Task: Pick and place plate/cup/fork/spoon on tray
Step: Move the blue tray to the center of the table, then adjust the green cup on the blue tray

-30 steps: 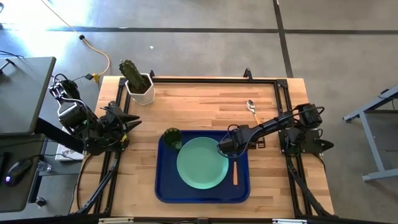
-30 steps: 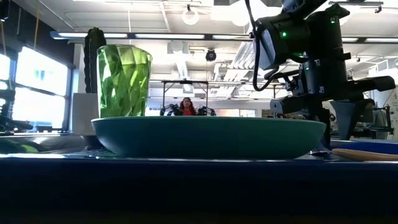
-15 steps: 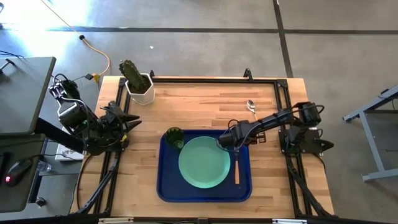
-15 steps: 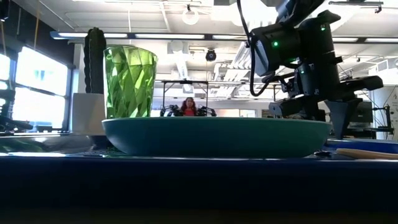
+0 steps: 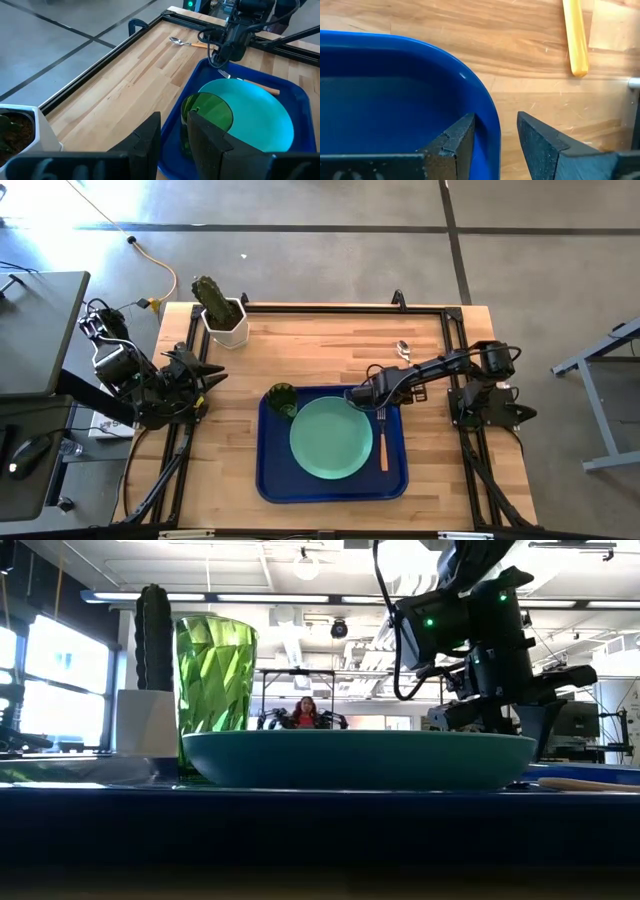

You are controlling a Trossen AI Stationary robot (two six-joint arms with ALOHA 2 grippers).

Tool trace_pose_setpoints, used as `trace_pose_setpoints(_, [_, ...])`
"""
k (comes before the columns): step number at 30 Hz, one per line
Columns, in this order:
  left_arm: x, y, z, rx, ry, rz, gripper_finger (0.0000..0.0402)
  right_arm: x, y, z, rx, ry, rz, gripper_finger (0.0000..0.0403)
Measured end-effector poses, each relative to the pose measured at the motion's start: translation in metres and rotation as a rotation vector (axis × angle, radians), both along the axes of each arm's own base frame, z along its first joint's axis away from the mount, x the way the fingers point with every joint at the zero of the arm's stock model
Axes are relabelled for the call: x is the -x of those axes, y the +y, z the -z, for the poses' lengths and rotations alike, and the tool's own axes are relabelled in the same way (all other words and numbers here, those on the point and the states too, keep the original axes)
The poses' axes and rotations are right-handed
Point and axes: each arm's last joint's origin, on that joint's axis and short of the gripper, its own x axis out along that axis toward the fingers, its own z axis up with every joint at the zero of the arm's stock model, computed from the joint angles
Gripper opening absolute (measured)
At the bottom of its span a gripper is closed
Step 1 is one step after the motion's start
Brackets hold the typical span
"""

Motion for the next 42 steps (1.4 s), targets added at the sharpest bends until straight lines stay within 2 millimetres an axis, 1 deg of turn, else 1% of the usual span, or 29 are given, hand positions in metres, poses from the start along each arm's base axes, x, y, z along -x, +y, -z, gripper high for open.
trace_pose_setpoints(3, [0.0,0.0,0.0,0.0,0.0,0.0,0.0085,0.0,0.0,-0.002,0.006,-0.008,-0.003,0.0139])
trace_pose_setpoints(7, [0.0,0.0,0.0,-0.001,0.001,0.0,0.0085,0.001,0.002,-0.011,0.006,-0.05,-0.011,0.0139])
trace_pose_setpoints(17, [0.0,0.0,0.0,-0.028,0.013,0.015,0.0085,0.012,0.003,-0.047,0.025,-0.204,-0.018,0.0139])
trace_pose_setpoints(25, [-0.003,0.004,0.0,-0.033,0.006,-0.035,0.0087,0.023,0.0,-0.077,0.078,-0.346,-0.041,0.0139])
trace_pose_setpoints(28, [-0.004,0.005,0.0,-0.043,0.024,-0.033,0.0098,0.026,-0.001,-0.085,0.095,-0.383,-0.067,0.0139])
trace_pose_setpoints(33, [-0.006,0.008,0.0,-0.036,0.02,-0.067,0.0131,0.03,-0.002,-0.093,0.117,-0.419,-0.095,0.0139])
trace_pose_setpoints(36, [-0.01,0.008,-0.002,-0.032,-0.004,-0.082,0.0148,0.032,-0.002,-0.097,0.121,-0.438,-0.131,0.0139])
trace_pose_setpoints(42, [-0.032,0.007,-0.015,-0.175,-0.045,-0.064,0.0151,0.039,-0.007,-0.109,0.17,-0.48,-0.169,0.0139])
